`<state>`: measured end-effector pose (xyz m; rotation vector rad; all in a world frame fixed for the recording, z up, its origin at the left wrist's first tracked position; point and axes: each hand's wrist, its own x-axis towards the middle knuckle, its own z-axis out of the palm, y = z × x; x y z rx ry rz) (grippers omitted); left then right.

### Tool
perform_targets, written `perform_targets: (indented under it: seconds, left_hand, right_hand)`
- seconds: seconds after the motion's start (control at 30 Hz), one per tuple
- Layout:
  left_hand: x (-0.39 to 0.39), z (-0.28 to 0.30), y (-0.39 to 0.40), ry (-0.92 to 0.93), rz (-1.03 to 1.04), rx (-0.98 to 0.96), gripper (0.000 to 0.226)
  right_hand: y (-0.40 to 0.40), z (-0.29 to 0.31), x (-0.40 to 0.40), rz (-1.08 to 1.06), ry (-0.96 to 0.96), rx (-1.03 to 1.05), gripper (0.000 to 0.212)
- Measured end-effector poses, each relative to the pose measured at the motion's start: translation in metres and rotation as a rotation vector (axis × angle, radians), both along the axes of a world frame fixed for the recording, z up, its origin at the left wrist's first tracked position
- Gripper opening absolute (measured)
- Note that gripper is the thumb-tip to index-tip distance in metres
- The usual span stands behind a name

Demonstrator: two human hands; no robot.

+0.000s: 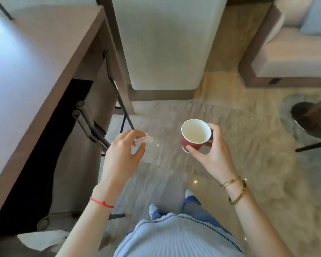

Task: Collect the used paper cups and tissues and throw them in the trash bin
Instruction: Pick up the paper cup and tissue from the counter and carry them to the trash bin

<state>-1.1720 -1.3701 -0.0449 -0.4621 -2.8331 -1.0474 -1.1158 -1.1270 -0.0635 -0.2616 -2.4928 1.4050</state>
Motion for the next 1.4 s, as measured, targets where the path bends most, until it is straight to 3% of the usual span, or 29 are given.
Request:
perform_targets:
  seconds: [0.33,0.83,1.13,1.4]
  left_hand:
    - [0.057,0.003,0.181,0.016,-0.426,0.008,0.023]
    - [0.262,-0.007,0.515,-0.071,-1.029,0.060,0.025]
    - [0.337,-0.018,0.682,-0.063,-1.341,0.027,0.027]
    - [0.400,-0.026,0.871,-0.065,-1.499,0.040,0.028]
  right_hand:
    - [0.130,-0.002,0.157,-0.460,-0.013,-0.013,0.071]
    - [0.345,0.002,0.449,-1.095,-0.003,-0.011,0.070]
    - [0.428,-0.015,0.541,-1.413,0.015,-0.070,0.068]
    - [0.577,-0.020,0.596,-1.555,0.029,-0.063,0.066]
